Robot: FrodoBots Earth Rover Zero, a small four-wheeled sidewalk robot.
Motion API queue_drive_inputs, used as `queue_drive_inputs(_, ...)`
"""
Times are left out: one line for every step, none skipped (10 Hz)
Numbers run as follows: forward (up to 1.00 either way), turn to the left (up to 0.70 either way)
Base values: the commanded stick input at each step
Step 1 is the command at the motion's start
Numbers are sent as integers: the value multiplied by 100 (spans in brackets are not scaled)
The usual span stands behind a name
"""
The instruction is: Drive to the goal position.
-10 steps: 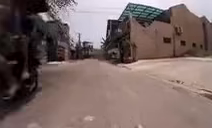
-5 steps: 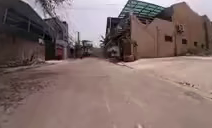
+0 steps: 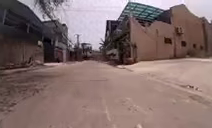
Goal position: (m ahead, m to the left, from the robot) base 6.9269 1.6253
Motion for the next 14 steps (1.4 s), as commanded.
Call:
queue_drive_inputs(70, 0)
queue_drive_inputs(70, 0)
queue_drive_inputs(70, 0)
queue_drive_inputs(70, 0)
queue_drive_inputs(70, 0)
queue_drive_inputs(70, 0)
queue_drive_inputs(70, 0)
queue_drive_inputs(70, 0)
queue_drive_inputs(70, 0)
queue_drive_inputs(70, 0)
queue_drive_inputs(70, 0)
queue_drive_inputs(70, 0)
queue_drive_inputs(70, 0)
queue_drive_inputs(70, 0)
